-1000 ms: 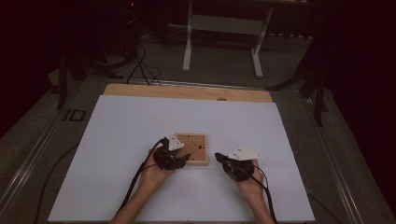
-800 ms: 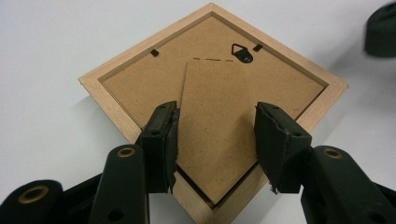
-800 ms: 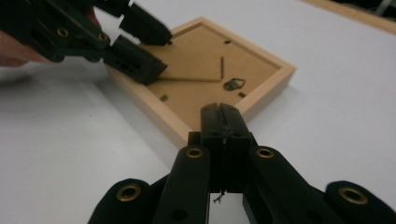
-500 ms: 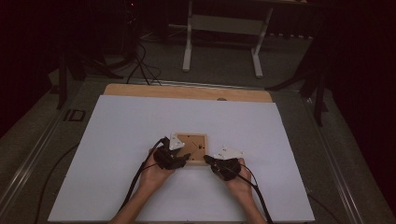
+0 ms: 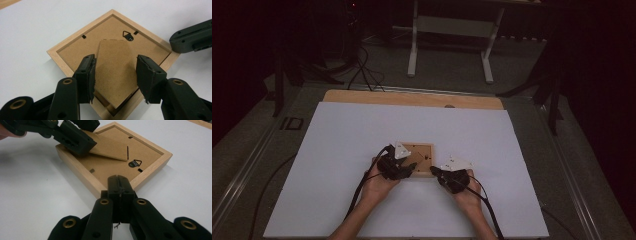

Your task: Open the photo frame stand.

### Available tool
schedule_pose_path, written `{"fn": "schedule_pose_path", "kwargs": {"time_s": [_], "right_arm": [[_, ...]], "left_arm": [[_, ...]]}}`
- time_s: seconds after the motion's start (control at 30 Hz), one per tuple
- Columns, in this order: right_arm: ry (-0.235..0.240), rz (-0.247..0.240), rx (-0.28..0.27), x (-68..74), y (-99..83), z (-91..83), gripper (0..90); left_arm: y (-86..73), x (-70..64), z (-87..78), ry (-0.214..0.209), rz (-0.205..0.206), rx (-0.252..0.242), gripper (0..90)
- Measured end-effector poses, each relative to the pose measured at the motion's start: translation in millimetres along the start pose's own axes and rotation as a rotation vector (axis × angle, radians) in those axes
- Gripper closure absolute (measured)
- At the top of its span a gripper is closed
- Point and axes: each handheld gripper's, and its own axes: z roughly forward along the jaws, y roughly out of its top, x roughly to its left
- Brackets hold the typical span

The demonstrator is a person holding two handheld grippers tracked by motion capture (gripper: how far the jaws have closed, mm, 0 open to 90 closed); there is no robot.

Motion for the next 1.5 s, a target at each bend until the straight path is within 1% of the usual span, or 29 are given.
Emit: {"fn": "schedule_pose_path", "kwargs": {"time_s": [0.13, 0.17, 0.2, 0.23, 0.3, 0.33, 0.37, 0.43, 0.53, 0.63, 0.73, 0.87, 0.93, 1.03, 1.33, 1.43, 1.5], "right_arm": [[0.001, 0.001, -0.002, -0.2, -0.1, 0.2, 90.0], [0.001, 0.002, -0.003, -0.2, -0.2, 0.2, 90.0], [0.0, 0.002, -0.003, -0.1, -0.2, 0.2, 90.0], [-0.001, 0.003, -0.003, 0.1, -0.2, 0.2, 90.0], [0.001, 0.003, -0.002, 0.0, -0.3, 0.1, 90.0], [0.001, 0.003, -0.002, 0.0, -0.3, 0.1, 90.0], [0.0, 0.003, -0.002, 0.0, -0.4, 0.1, 90.0], [0.0, 0.002, -0.002, 0.1, -0.4, 0.1, 90.0], [0.001, 0.003, -0.002, 0.0, -0.4, 0.1, 90.0], [-0.001, 0.002, -0.003, 0.1, -0.5, 0.1, 90.0], [-0.001, 0.004, -0.005, 0.4, -0.6, 0.2, 90.0], [0.0, 0.003, -0.005, 0.3, -0.6, 0.2, 90.0], [0.0, 0.002, -0.005, 0.3, -0.6, 0.2, 90.0], [-0.001, 0.003, -0.005, 0.3, -0.6, 0.2, 90.0], [0.001, 0.004, -0.007, 0.1, -0.7, 0.3, 90.0], [0.002, 0.004, -0.007, 0.0, -0.7, 0.3, 90.0], [0.001, 0.004, -0.008, 0.0, -0.8, 0.4, 90.0]], "left_arm": [[-1.0, 1.0, 0.1, -0.004, -0.004, 0.001, 50.8], [-1.7, 0.3, -0.1, 0.003, -0.016, -0.008, 50.3], [-2.5, -0.4, -0.1, 0.016, -0.018, -0.011, 47.8], [-3.8, -0.9, 0.4, 0.017, -0.019, -0.013, 46.5], [-6.6, -1.2, 2.0, 0.008, -0.02, -0.003, 44.5], [-8.5, -1.4, 3.0, 0.014, -0.017, 0.003, 44.0], [-9.6, -1.3, 3.2, 0.015, -0.021, 0.003, 44.0], [-11.5, 0.9, 2.3, 0.003, -0.034, -0.006, 44.7], [-11.7, 1.7, 1.8, -0.014, -0.033, -0.002, 49.2], [-9.6, 0.5, 0.9, -0.004, -0.015, 0.007, 50.4], [-4.8, -0.3, -1.1, 0.002, -0.02, 0.012, 50.5], [4.5, -0.8, -5.4, 0.007, -0.019, -0.017, 50.5], [10.4, -0.9, -6.7, 0.01, -0.014, -0.02, 50.5], [15.4, -0.5, -6.6, 0.008, -0.017, -0.025, 50.5], [16.7, 0.8, -6.3, -0.003, -0.019, -0.023, 50.4], [16.4, 1.4, -6.2, -0.008, -0.022, -0.014, 50.1], [15.9, 1.7, -5.7, -0.013, -0.033, -0.006, 49.8]]}}
